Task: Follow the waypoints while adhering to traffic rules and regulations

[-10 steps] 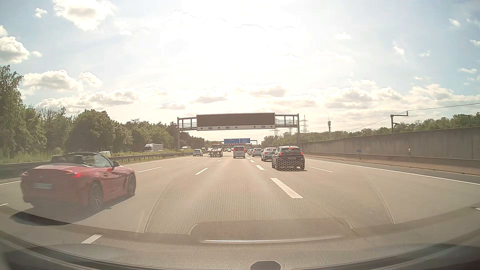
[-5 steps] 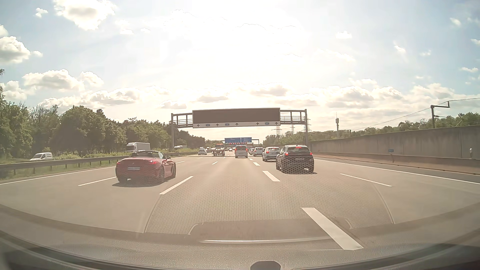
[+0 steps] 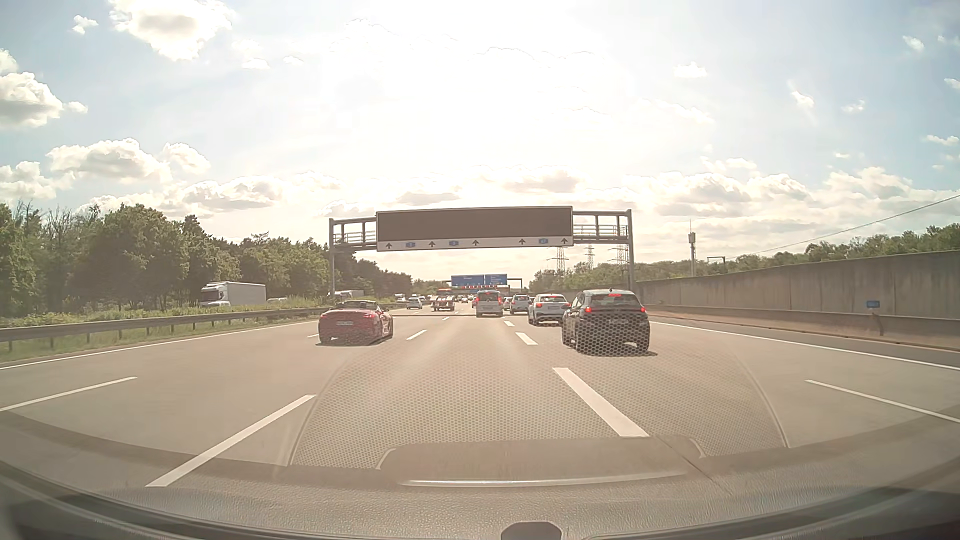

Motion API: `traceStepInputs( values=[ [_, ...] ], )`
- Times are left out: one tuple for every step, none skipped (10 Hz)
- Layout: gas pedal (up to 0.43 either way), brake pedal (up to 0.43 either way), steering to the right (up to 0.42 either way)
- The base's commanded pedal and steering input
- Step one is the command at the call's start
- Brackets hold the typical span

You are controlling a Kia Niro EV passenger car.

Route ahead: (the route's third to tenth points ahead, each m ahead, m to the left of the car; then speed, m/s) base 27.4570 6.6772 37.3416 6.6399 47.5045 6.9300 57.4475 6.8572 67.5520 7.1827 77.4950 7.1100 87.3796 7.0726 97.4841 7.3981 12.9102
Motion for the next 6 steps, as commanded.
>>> traceStepInputs(
  values=[
    [0.000,0.299,-0.004],
    [0.000,0.299,-0.005],
    [0.000,0.305,-0.004],
    [0.000,0.305,-0.005],
    [0.000,0.305,-0.004],
    [0.000,0.305,-0.004]
  ],
)
